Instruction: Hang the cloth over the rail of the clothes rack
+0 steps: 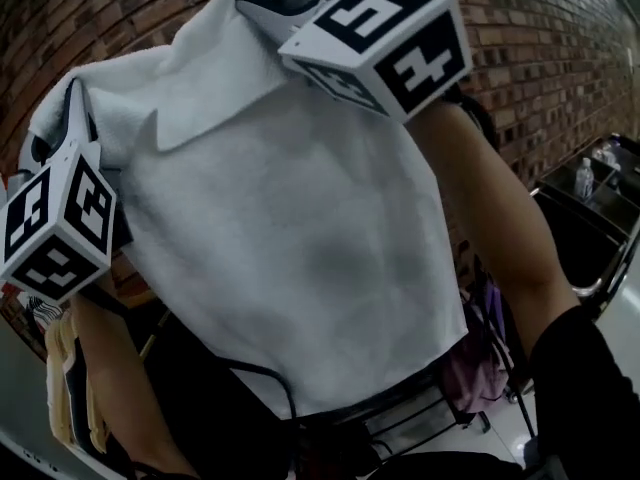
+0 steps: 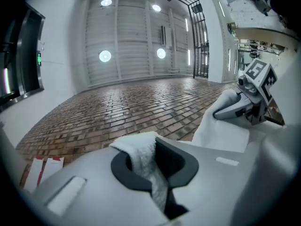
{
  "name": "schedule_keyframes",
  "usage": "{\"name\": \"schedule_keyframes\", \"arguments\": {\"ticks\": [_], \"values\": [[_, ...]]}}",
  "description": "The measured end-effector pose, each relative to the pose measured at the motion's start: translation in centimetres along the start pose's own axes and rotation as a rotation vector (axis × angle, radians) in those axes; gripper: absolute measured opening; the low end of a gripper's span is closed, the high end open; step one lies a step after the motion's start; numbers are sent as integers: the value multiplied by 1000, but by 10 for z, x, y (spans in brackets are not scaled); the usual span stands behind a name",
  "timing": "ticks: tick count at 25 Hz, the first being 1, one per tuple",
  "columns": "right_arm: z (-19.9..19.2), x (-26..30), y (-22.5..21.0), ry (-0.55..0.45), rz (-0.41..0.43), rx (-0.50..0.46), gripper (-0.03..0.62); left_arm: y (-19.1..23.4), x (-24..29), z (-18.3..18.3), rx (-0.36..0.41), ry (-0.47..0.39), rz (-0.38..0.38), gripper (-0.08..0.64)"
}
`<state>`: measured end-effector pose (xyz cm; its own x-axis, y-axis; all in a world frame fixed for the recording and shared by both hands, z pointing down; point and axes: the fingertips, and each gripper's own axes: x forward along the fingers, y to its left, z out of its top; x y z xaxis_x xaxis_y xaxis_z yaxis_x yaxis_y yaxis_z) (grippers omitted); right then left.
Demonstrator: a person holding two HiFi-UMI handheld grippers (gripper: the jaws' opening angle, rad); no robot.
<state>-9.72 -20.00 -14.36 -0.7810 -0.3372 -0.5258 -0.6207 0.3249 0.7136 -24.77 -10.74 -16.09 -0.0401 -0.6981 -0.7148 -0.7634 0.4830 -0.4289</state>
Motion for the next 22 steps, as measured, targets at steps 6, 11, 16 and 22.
{"name": "schedule_keyframes", "arguments": {"ticks": [6,11,16,22], "values": [[-33,66,-2,143,91,-89,15,4,58,-41,151,117,-13,29],[-100,95,58,352,344,-271,17,-53,86,-107,345,299,-281,29],[-171,77,147,555,838,-359,17,-135,61,-197,592,614,-819,29],[-208,44,198,720,1179,-310,17,-185,-9,-258,571,891,-1345,31]]}}
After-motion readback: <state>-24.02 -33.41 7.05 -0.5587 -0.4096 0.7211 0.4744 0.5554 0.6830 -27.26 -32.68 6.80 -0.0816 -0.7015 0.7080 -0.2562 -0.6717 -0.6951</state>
